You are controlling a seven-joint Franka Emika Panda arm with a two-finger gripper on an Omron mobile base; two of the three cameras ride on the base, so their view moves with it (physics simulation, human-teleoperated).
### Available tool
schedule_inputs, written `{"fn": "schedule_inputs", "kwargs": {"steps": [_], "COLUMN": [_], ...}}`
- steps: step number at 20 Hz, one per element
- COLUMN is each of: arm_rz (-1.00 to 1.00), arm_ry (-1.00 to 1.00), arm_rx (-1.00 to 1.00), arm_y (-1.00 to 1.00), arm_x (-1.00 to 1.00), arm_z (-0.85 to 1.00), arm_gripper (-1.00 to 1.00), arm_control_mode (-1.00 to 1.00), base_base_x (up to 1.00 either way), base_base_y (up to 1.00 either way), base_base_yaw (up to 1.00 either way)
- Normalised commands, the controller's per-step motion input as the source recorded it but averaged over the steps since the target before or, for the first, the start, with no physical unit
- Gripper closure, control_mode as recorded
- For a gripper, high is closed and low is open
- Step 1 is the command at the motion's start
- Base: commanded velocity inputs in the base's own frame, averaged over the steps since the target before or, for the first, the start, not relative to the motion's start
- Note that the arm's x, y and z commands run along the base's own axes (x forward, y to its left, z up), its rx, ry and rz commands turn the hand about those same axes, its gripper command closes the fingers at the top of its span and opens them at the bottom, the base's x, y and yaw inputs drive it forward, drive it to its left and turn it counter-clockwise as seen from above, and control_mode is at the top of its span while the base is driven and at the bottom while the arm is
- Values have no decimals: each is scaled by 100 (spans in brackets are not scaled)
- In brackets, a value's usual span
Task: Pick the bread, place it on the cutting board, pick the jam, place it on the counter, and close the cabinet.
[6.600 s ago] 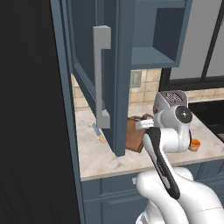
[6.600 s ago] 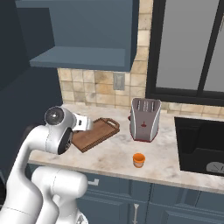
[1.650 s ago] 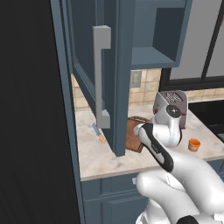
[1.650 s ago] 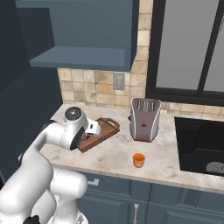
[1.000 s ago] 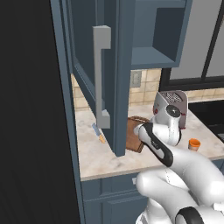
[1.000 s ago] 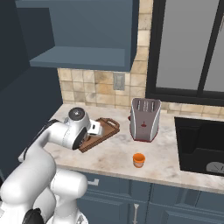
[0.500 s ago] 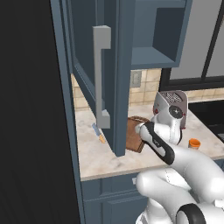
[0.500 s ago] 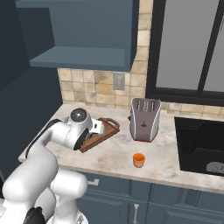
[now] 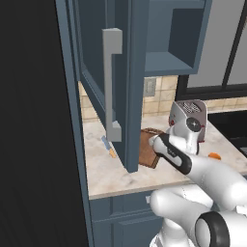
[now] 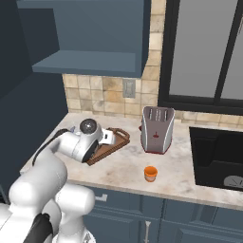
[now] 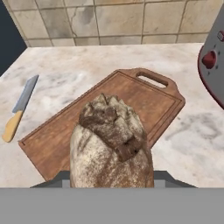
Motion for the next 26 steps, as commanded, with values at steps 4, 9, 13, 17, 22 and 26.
{"fn": "schedule_inputs", "kwargs": {"steps": [4, 9, 13, 17, 22, 26], "arm_rz": [0, 0, 0, 0, 0, 0], "arm_ry": [-4, -5, -4, -1, 0, 0], "arm_rx": [0, 0, 0, 0, 0, 0], "arm_y": [0, 0, 0, 3, 4, 7], "arm_x": [13, 11, 1, 0, 0, 0], "arm_z": [-16, -11, -10, -4, -4, -12], "arm_gripper": [100, 100, 100, 100, 100, 100], "arm_control_mode": [-100, -100, -100, -100, -100, -100], "base_base_x": [0, 0, 0, 0, 0, 0], "base_base_y": [0, 0, 0, 0, 0, 0], "base_base_yaw": [0, 0, 0, 0, 0, 0]}}
